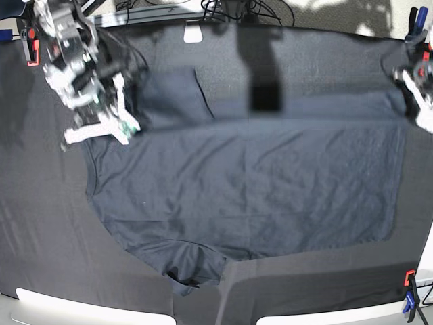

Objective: Layout the t-shirt on the table in an organized manner, then fold the t-shirt properly
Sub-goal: 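Pull the collar side with the right gripper away from the hem to straighten, then release the shirt and lift both grippers away from the collar corners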

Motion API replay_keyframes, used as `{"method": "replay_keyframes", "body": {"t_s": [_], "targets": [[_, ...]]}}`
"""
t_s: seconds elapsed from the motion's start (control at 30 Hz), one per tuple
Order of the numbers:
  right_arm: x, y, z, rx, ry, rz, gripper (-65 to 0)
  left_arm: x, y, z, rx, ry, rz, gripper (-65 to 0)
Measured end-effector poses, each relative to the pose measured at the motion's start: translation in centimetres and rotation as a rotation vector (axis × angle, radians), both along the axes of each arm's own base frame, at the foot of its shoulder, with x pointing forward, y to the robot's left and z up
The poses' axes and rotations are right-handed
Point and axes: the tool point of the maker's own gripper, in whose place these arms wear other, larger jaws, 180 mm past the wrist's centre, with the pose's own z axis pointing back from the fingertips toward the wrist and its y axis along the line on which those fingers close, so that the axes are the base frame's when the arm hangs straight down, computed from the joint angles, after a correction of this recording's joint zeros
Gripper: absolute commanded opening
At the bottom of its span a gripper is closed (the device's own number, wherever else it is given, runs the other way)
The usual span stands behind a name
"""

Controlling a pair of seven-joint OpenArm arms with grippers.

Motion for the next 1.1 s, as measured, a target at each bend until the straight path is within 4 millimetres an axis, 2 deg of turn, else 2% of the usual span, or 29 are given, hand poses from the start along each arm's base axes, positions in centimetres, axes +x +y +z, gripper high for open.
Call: {"method": "replay_keyframes", "body": {"t_s": [0.2, 0.5, 0.7, 0.9, 1.1], "targets": [[0.5, 0.8, 0.3, 0.042, 0.002, 0.014, -65.0, 0.5, 0.6, -0.2, -0.012, -0.012, 0.020, -65.0], [0.5, 0.7, 0.2, 0.041, 0.005, 0.013, -65.0, 0.4, -0.6, -0.7, -0.052, 0.008, -0.033, -65.0], [0.6, -0.8, -2.0, 0.030, 0.062, -0.025, -65.0, 0.5, -1.0, -0.5, -0.062, -0.003, -0.052, -65.0], [1.8, -1.4, -2.5, 0.038, 0.050, -0.030, -65.0, 0.2, -1.9, -0.9, -0.087, 0.026, -0.098, -65.0], [2.0, -1.5, -3.3, 0.034, 0.087, -0.004, -65.0, 1.2, -2.0, -0.2, -0.090, -0.004, -0.105, -65.0]]}}
